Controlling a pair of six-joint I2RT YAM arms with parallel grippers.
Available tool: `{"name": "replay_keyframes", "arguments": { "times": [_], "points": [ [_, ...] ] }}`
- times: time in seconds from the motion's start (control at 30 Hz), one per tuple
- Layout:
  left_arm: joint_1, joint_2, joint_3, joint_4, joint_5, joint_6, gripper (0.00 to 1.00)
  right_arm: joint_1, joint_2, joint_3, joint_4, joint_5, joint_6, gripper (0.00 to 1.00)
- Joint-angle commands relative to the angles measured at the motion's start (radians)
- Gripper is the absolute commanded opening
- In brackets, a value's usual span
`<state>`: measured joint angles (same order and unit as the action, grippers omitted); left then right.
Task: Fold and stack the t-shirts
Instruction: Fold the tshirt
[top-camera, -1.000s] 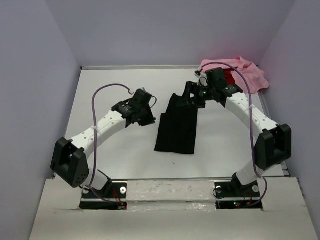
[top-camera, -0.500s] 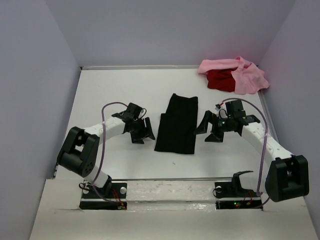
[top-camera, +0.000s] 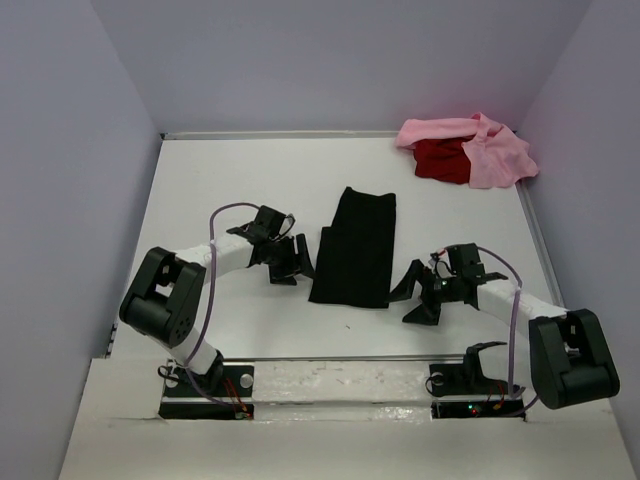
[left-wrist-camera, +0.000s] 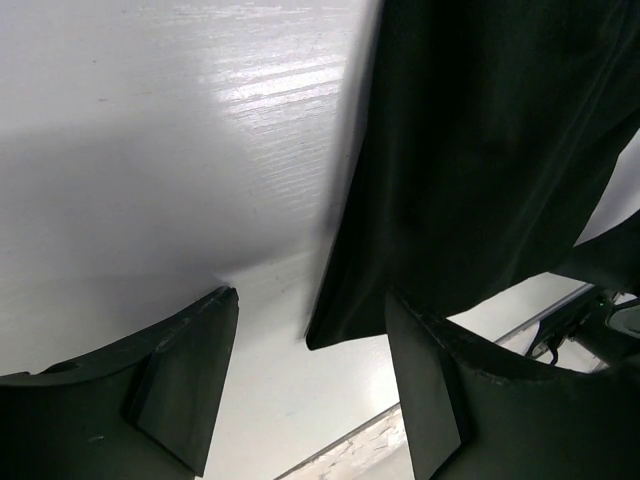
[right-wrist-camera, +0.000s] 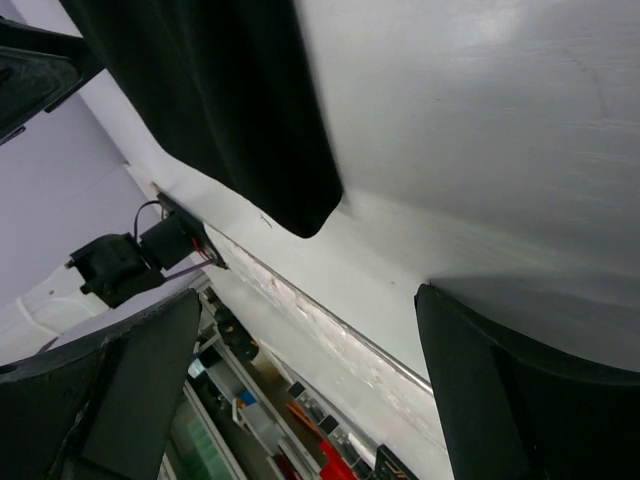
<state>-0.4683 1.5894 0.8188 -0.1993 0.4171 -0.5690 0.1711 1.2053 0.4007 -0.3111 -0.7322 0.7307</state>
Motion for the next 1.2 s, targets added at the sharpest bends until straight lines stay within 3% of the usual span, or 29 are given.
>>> {"name": "replay_keyframes", "arguments": {
  "times": [0.0, 0.43, 0.77, 1.17],
  "points": [
    [0.007, 0.001, -0.018, 0.034, 0.046, 0.02, 0.73, -0.002, -0.003, -0.061, 0.22, 0.002, 0.065, 0.93],
    [0.005, -0.037, -0.118, 0.113, 0.138, -0.038, 0.72, -0.002, 0.117, -0.007, 0.328, 0.05, 0.065, 0.87],
    [-0.01, -0.12, -0.213, 0.098, 0.135, -0.084, 0.72, 0.05, 0.207, 0.052, 0.359, 0.082, 0.07, 0.85],
    [-0.056, -0.078, -0.202, 0.167, 0.1, -0.132, 0.69, 0.096, 0.214, 0.036, 0.382, 0.106, 0.102, 0.8]
  ]
}}
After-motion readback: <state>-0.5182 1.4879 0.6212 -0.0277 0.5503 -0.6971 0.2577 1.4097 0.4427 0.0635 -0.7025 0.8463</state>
